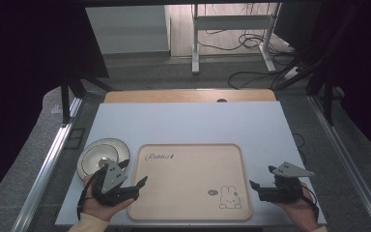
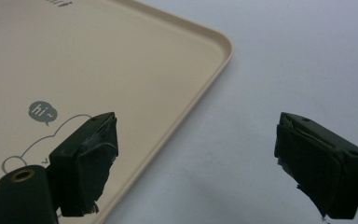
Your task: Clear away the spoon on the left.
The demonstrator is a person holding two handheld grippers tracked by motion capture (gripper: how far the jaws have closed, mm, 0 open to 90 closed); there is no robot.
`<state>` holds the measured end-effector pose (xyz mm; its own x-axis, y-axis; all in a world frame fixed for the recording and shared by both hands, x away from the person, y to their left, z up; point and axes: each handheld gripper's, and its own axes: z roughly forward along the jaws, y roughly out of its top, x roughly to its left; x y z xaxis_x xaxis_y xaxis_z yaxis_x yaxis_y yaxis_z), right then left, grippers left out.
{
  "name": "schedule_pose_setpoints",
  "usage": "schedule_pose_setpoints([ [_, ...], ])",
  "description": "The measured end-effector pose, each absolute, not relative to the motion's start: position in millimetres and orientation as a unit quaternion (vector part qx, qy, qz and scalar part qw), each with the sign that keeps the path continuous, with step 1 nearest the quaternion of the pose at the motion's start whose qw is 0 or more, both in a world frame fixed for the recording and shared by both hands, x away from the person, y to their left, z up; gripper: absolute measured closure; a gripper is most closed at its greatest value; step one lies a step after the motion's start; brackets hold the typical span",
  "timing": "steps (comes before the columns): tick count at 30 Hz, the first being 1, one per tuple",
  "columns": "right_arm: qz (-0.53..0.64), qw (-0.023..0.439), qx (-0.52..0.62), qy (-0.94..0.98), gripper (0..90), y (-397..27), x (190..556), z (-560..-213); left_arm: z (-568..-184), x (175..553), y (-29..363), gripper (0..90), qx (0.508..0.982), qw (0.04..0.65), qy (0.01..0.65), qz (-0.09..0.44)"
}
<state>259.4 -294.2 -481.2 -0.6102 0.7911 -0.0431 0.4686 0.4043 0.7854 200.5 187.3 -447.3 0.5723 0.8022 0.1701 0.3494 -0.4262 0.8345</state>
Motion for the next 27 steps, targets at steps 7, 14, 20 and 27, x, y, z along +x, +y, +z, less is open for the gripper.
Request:
schedule_pose_setpoints([
  [7, 0.383, 0.211, 0.391, 0.81, 14.2, -294.4, 259.6, -481.4, -442.5, 198.0, 190.2, 25.1, 0.796, 0.391, 0.363, 0.287],
  [14, 0.382, 0.214, 0.399, 0.806, 14.2, -293.0, 260.6, -481.6, -439.1, 196.5, 193.8, 25.0, 0.794, 0.394, 0.366, 0.284],
  [20, 0.381, 0.218, 0.394, 0.807, 14.3, -293.4, 261.0, -481.5, -436.1, 194.8, 195.0, 25.0, 0.795, 0.39, 0.367, 0.286],
  [27, 0.376, 0.219, 0.401, 0.806, 14.3, -295.2, 261.1, -483.5, -434.3, 190.2, 204.1, 24.9, 0.787, 0.389, 0.381, 0.289],
])
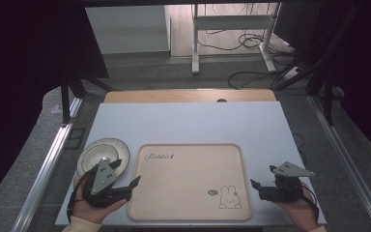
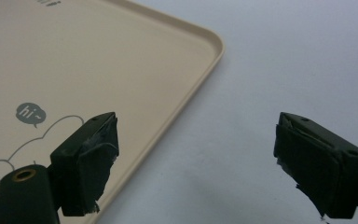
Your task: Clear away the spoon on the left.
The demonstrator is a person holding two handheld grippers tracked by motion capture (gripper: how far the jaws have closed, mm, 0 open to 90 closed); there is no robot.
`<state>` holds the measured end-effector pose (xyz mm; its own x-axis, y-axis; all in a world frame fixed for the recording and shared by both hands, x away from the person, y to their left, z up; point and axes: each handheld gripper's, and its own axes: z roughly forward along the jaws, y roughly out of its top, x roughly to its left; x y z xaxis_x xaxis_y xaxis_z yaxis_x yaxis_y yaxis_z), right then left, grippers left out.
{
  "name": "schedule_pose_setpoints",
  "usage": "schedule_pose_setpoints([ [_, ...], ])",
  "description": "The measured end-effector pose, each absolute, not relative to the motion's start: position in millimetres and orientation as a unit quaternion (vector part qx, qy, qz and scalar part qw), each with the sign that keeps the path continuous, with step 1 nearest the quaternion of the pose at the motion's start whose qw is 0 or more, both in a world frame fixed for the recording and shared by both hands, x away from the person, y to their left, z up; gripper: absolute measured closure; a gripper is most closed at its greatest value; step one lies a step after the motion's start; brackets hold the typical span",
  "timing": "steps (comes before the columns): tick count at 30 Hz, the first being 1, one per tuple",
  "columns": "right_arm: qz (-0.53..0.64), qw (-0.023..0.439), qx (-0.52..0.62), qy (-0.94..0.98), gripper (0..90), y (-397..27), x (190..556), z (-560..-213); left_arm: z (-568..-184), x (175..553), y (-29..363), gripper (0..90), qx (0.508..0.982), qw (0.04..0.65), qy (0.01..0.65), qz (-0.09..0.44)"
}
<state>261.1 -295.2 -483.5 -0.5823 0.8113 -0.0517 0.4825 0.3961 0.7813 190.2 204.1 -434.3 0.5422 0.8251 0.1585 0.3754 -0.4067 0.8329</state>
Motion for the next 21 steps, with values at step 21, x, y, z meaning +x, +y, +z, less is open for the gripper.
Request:
schedule_pose_setpoints([
  [21, 0.368, 0.22, 0.402, 0.809, 14.5, -294.3, 260.2, -484.7, -429.0, 173.9, 247.5, 24.3, 0.772, 0.373, 0.421, 0.297],
])
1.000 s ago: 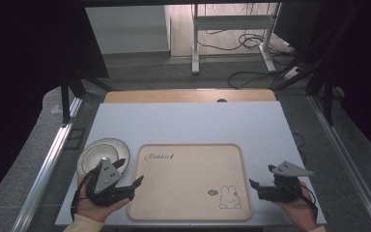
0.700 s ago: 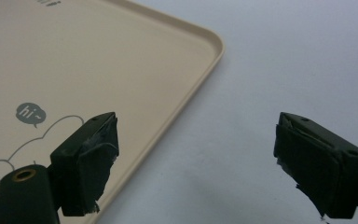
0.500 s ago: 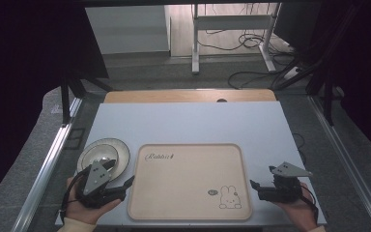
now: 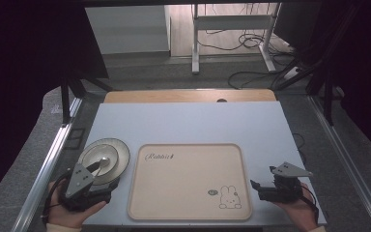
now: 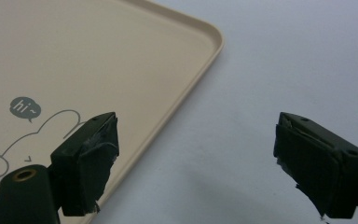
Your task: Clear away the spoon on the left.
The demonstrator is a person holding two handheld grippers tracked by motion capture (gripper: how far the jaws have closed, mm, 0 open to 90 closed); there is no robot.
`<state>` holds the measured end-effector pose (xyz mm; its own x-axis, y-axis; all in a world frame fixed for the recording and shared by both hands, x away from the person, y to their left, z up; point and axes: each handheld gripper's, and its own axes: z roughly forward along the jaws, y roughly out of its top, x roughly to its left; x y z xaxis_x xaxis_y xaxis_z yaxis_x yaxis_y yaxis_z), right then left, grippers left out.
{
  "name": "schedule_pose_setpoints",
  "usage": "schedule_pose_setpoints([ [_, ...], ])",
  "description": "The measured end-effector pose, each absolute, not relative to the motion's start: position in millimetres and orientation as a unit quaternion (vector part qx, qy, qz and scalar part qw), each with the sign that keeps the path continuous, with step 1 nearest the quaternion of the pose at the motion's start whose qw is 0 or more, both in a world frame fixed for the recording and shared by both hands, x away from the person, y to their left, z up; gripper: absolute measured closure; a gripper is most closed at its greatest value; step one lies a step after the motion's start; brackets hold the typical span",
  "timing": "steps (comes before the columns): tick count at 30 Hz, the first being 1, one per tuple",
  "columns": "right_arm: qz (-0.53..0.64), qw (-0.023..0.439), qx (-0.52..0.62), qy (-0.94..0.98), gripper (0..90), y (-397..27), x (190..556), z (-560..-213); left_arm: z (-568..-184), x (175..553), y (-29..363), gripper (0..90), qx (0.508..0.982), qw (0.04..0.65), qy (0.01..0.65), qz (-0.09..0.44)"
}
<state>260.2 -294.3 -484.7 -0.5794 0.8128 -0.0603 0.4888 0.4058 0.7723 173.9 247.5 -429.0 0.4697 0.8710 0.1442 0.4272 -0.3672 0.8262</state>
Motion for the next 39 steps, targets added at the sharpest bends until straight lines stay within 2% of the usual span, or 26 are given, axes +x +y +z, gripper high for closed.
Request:
schedule_pose_setpoints([
  [15, 0.366, 0.219, 0.4, 0.811, 14.5, -293.0, 260.3, -485.3, -446.4, 160.9, 277.2, 25.7, 0.76, 0.361, 0.45, 0.299],
  [31, 0.364, 0.217, 0.4, 0.813, 14.5, -292.7, 260.9, -486.3, -464.4, 157.2, 293.4, 27.4, 0.764, 0.363, 0.443, 0.298],
  [35, 0.363, 0.216, 0.4, 0.813, 14.5, -292.5, 261.0, -486.6, -466.3, 156.5, 295.5, 29.1, 0.762, 0.365, 0.444, 0.298],
  [39, 0.362, 0.216, 0.401, 0.813, 14.5, -292.5, 261.2, -486.8, -468.9, 156.4, 297.3, 36.8, 0.762, 0.364, 0.446, 0.297],
])
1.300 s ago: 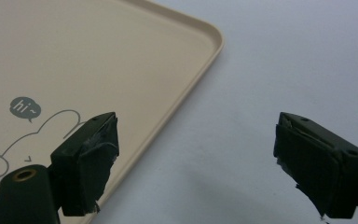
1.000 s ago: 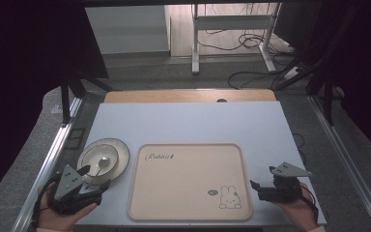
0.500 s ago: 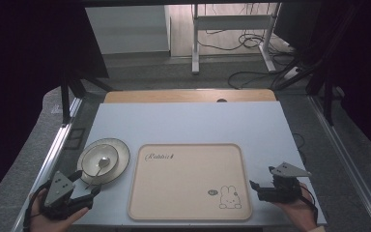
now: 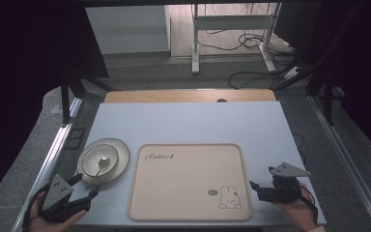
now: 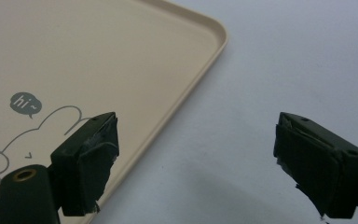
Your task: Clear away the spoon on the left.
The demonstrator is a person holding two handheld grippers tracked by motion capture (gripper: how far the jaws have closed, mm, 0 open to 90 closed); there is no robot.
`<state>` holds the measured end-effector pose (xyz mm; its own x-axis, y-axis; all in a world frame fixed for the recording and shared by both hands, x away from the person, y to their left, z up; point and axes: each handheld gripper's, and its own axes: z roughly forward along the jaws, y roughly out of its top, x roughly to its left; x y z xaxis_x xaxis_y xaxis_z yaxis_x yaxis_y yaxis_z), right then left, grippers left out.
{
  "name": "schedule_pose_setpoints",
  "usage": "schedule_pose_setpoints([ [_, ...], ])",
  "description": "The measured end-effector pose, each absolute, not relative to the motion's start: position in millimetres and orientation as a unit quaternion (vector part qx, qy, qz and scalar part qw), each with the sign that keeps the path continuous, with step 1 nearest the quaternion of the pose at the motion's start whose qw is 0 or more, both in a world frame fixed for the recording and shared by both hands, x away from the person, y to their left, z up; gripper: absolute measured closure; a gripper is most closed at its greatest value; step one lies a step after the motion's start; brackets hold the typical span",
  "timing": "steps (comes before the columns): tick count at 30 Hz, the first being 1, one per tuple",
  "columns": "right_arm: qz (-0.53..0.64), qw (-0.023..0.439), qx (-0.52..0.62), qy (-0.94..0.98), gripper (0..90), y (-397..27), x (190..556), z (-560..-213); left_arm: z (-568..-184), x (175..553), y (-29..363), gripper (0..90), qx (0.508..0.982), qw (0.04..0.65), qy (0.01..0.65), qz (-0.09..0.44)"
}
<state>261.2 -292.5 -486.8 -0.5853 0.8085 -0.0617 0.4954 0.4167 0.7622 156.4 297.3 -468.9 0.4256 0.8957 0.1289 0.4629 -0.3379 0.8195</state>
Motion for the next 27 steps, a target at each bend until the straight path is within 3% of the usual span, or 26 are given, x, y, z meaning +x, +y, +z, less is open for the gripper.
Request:
schedule_pose_setpoints([
  [27, 0.363, 0.216, 0.397, 0.815, 14.4, -292.5, 261.3, -486.9, -477.5, 160.1, 293.6, 75.6, 0.776, 0.341, 0.433, 0.306],
])
